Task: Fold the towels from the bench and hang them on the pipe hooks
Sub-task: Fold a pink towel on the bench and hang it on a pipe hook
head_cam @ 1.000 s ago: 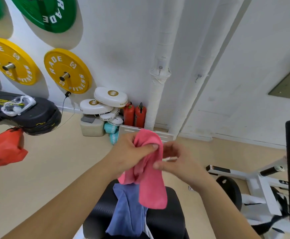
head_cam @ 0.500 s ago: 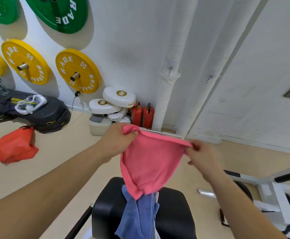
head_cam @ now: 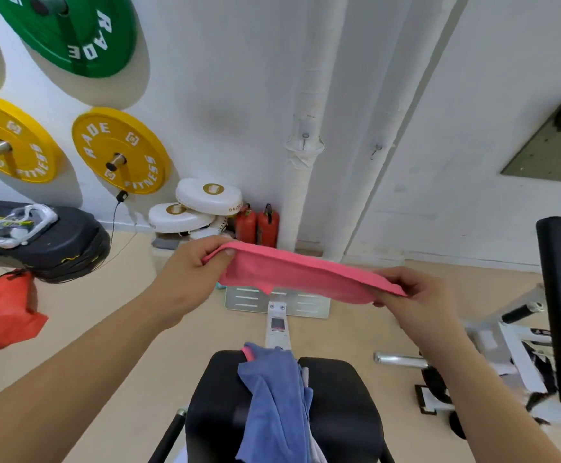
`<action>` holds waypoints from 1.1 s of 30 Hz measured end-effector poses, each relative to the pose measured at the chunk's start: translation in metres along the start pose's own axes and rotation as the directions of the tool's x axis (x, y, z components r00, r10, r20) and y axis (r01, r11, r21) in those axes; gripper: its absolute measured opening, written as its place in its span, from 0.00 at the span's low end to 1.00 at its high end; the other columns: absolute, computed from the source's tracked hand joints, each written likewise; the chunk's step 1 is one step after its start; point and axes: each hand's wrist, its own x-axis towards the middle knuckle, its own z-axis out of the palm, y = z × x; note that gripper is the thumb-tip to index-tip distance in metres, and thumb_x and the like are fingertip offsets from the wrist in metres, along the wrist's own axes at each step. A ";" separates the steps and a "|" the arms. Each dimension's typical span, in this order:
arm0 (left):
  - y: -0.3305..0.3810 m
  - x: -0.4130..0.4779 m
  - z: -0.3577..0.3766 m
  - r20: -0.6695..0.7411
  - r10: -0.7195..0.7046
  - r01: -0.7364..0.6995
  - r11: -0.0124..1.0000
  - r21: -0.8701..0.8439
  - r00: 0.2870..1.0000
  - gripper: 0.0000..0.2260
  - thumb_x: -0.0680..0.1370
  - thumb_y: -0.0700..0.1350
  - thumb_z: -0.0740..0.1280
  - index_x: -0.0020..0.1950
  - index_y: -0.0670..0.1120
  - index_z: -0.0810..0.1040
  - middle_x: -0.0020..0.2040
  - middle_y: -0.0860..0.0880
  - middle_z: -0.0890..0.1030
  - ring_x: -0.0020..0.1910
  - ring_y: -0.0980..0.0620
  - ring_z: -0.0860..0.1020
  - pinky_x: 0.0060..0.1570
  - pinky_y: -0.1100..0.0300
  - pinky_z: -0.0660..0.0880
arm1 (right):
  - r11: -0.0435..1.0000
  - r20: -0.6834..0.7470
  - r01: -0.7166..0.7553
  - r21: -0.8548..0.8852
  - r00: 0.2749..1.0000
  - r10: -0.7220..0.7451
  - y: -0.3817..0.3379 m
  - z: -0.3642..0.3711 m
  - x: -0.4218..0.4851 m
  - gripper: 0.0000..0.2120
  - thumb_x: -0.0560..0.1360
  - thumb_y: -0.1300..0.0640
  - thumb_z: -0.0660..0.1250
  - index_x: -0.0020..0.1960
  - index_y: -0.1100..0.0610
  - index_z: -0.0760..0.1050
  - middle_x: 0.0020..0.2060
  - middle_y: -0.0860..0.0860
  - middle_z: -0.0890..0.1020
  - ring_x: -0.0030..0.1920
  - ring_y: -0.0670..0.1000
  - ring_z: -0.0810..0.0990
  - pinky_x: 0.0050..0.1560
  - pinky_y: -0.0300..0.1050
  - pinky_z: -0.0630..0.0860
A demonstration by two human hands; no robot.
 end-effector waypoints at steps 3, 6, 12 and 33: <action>-0.033 -0.029 0.006 0.119 -0.043 0.036 0.998 0.060 0.992 0.15 0.84 0.41 0.62 0.56 0.60 0.83 0.51 0.65 0.84 0.52 0.64 0.81 0.53 0.69 0.73 | 0.996 0.099 -0.071 -0.045 0.992 0.075 0.032 0.005 -0.031 0.17 0.76 0.70 0.71 0.50 0.48 0.87 0.40 0.49 0.88 0.47 0.52 0.85 0.51 0.46 0.80; -0.062 -0.070 0.015 0.162 -0.047 0.031 0.994 0.102 0.986 0.15 0.83 0.38 0.63 0.56 0.58 0.84 0.52 0.64 0.85 0.52 0.66 0.81 0.51 0.75 0.73 | 0.983 0.185 -0.145 -0.113 0.969 0.164 0.064 0.004 -0.068 0.16 0.77 0.66 0.72 0.48 0.45 0.88 0.42 0.46 0.87 0.48 0.50 0.84 0.54 0.46 0.79; -0.108 -0.157 0.036 0.019 -0.150 0.143 0.966 0.214 0.988 0.09 0.81 0.43 0.68 0.46 0.51 0.87 0.38 0.53 0.84 0.38 0.57 0.79 0.41 0.63 0.72 | 0.952 0.398 -0.258 -0.162 0.866 0.303 0.111 -0.010 -0.145 0.08 0.78 0.55 0.72 0.47 0.44 0.89 0.40 0.48 0.87 0.46 0.49 0.84 0.50 0.43 0.77; -0.094 -0.333 0.069 -0.048 -0.300 0.304 0.935 0.185 0.953 0.17 0.83 0.48 0.65 0.34 0.46 0.74 0.26 0.56 0.70 0.27 0.59 0.67 0.30 0.64 0.61 | 0.945 0.320 -0.317 0.078 0.906 0.278 0.160 -0.019 -0.303 0.16 0.84 0.45 0.58 0.48 0.43 0.83 0.37 0.50 0.80 0.39 0.48 0.76 0.42 0.46 0.70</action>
